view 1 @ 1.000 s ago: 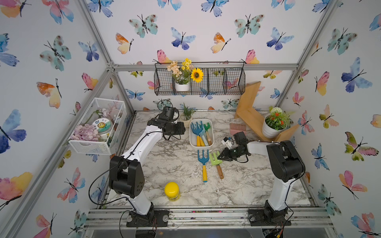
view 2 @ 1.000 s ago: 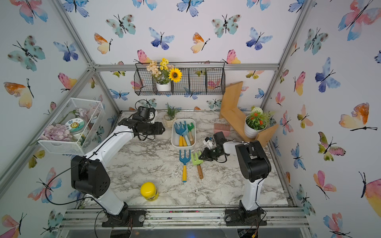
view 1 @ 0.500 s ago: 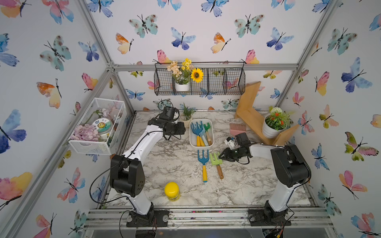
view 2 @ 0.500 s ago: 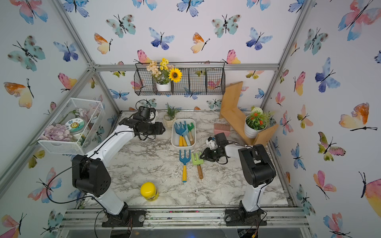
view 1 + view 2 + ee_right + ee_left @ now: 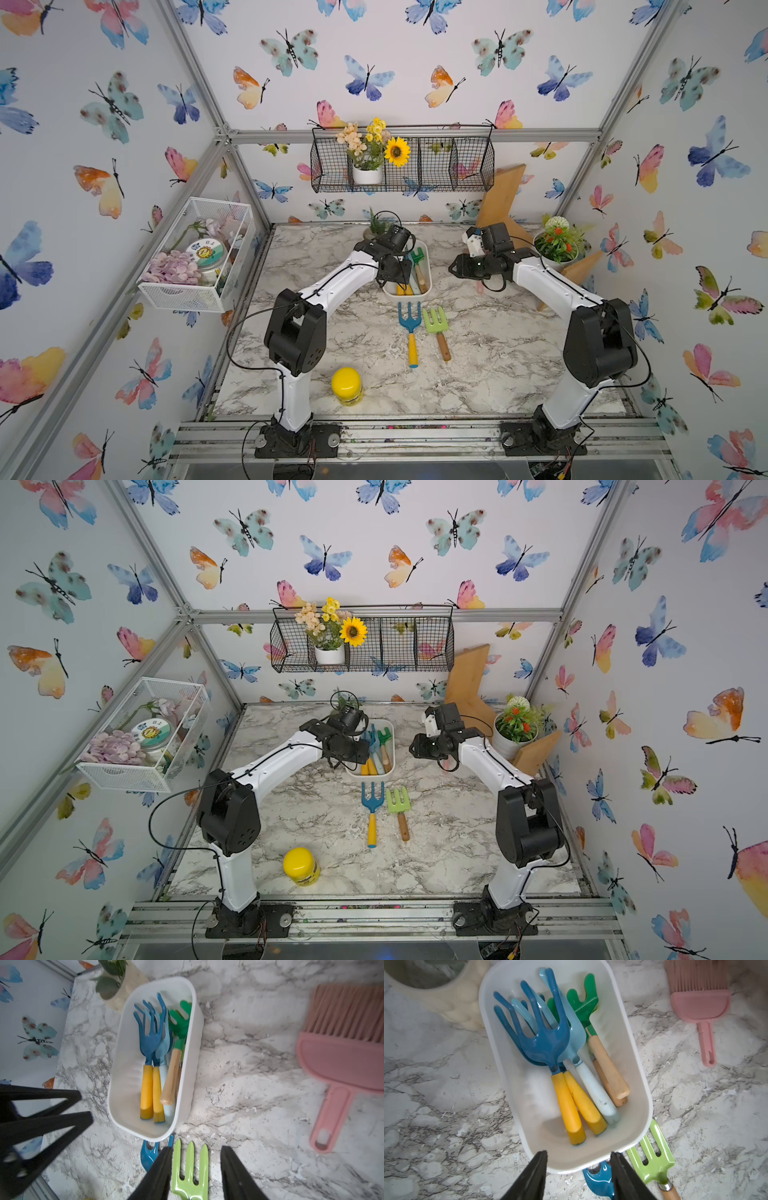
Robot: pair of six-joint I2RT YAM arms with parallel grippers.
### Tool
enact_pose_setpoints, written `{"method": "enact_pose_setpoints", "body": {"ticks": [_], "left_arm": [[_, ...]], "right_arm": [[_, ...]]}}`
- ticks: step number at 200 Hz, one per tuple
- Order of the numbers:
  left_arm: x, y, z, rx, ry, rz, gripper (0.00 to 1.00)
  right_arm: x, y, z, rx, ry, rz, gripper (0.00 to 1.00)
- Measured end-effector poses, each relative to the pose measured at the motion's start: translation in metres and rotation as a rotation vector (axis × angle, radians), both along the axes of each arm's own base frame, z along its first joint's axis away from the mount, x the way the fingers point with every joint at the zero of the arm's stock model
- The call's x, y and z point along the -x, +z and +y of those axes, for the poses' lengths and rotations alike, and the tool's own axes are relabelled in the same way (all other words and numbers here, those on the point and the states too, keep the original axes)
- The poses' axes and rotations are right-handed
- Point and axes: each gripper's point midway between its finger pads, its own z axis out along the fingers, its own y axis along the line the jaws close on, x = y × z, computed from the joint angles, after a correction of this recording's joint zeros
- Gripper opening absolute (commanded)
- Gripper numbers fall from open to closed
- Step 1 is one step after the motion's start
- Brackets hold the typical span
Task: Take the hand rake out of the storage box
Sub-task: Place the rake at the center of the board, then pick up the rake from the storage box.
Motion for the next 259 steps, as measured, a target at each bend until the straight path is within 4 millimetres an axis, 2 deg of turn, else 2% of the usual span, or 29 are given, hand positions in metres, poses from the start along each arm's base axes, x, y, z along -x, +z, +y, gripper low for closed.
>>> {"method": "enact_pose_setpoints", "body": {"ticks": [35,62,87,148,183,224,259], "left_arm": [[-0.007,-0.047,0.006,-0.058,0.059,0.073,0.49],[-0.017,-0.062,0.010,-0.070,0.093,0.085,0.47],[-0.029,-0.064,0.010,-0.053,0.117,0.073,0.46],[-0.057,-0.069,0.005,-0.006,0.157,0.047,0.40],[-0.060,-0.080,-0.001,0.017,0.147,0.074,0.39],[-0.064,-0.085,-0.009,0.047,0.141,0.084,0.24],[-0.065,-0.084,-0.011,0.064,0.143,0.088,0.18]], "right_arm": [[-0.002,0.000,-0.004,0.021,-0.018,0.000,0.46],[0.003,-0.010,-0.006,0.031,-0.019,0.022,0.46],[0.009,-0.021,-0.008,0.041,-0.019,0.048,0.46],[0.009,-0.025,-0.009,0.050,-0.010,0.053,0.45],[0.009,-0.028,-0.009,0.056,-0.005,0.056,0.45],[0.010,-0.029,-0.009,0.057,-0.005,0.059,0.45],[0.011,-0.033,-0.009,0.059,-0.004,0.067,0.45]]}}
